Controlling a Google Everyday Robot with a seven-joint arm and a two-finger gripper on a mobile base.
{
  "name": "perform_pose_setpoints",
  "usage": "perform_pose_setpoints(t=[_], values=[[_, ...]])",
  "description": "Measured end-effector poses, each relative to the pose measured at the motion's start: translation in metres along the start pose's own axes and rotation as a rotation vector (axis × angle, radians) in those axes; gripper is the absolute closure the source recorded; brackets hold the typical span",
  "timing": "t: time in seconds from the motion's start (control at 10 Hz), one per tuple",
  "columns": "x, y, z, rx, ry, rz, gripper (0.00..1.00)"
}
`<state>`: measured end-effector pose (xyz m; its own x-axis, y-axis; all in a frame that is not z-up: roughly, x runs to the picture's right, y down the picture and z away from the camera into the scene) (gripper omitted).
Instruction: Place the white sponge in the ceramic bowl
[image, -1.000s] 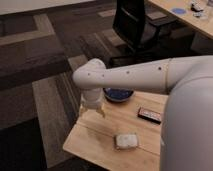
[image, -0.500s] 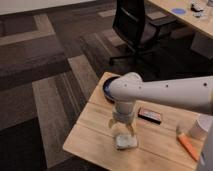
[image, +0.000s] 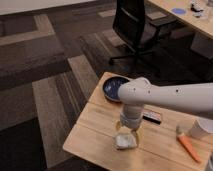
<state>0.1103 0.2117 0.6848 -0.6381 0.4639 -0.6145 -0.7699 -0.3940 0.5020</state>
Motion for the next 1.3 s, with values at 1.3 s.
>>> perform_pose_setpoints(t=[1.3], values=[[-0.009,0.003,-0.003,0.11,-0.092,-0.28,0.35]])
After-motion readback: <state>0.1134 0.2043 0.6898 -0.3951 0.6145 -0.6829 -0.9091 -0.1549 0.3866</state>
